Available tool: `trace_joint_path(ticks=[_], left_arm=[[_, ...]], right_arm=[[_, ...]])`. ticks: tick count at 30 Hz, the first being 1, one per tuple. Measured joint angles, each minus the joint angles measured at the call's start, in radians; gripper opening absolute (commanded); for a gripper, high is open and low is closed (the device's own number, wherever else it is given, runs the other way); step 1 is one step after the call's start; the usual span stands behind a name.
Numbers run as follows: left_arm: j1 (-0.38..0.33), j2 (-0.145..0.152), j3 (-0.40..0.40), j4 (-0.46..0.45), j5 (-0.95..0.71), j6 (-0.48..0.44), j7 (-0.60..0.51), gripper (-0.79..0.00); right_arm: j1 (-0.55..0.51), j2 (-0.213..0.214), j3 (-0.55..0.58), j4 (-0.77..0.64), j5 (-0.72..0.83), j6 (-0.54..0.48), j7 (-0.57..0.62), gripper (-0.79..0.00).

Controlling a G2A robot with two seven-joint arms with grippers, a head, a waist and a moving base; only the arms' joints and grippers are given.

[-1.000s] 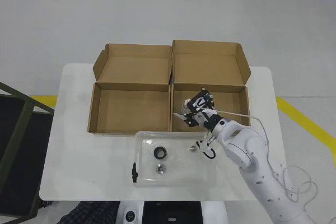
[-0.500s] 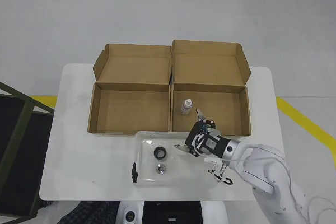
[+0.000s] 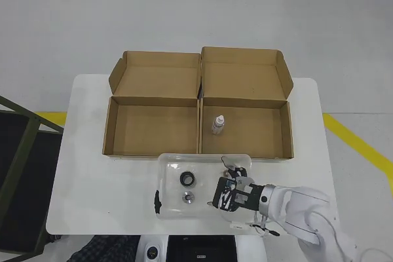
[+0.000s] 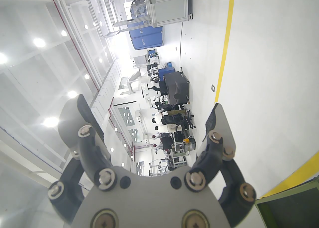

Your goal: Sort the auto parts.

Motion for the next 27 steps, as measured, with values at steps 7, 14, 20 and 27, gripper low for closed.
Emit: trace_joint_path(ticks=[7, 14, 20, 27], left_arm=[[0.0, 0.0, 0.0, 0.0, 0.0, 0.0, 0.0, 0.0], [0.0, 0.0, 0.0, 0.0, 0.0, 0.0, 0.0, 0.0], [0.0, 0.0, 0.0, 0.0, 0.0, 0.0, 0.0, 0.0], [0.0, 0.0, 0.0, 0.0, 0.0, 0.0, 0.0, 0.0]], right_arm=[[-0.009, 0.008, -0.004, 0.021, -0.041, 0.013, 0.021, 0.0], [0.021, 0.01, -0.03, 0.082, -0.063, 0.02, 0.026, 0.0], [0.049, 0.01, -0.054, 0.124, -0.085, 0.047, 0.051, 0.0], [0.068, 0.011, -0.07, 0.159, -0.1, 0.077, 0.069, -0.154]])
